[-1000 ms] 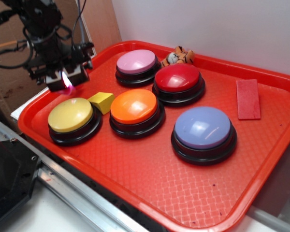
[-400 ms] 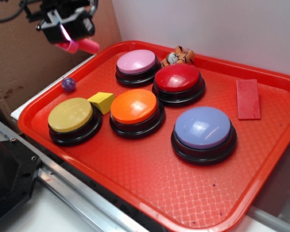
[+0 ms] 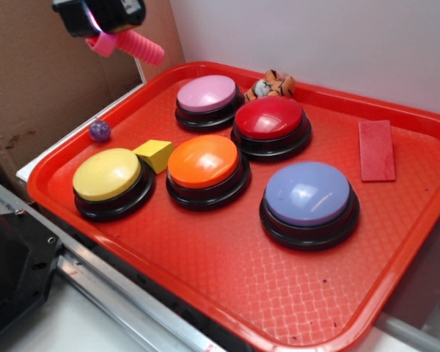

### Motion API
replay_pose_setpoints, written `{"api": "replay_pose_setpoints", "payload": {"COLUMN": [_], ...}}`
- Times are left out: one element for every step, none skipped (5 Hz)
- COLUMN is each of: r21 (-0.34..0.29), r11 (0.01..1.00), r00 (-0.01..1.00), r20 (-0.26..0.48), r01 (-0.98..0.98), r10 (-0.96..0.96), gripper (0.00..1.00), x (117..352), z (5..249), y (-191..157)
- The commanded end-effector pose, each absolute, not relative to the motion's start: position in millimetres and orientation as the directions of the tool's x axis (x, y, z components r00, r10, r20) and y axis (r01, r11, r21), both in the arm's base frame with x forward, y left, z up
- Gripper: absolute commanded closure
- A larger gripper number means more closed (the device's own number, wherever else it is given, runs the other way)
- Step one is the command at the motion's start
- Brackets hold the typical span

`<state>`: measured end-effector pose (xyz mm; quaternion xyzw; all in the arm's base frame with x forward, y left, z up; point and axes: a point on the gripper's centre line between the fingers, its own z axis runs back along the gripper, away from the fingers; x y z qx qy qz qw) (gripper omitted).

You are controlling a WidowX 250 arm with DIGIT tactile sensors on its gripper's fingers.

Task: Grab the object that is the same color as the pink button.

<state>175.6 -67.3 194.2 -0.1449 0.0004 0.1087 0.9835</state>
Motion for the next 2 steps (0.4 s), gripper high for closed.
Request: {"api": "replay_pose_setpoints", "payload": {"r21": [-0.274,-0.254], "r11": [0.953,0.956], "r00": [0.989,0.987], "r20": [0.042,0.014], "r01": [-0.128,-0.149], "r10": [0.145,0.158], "gripper": [1.00,1.00], "x": [147.8,149.6], "z": [202.6,195.7], "y": [-82.7,-81.6]}}
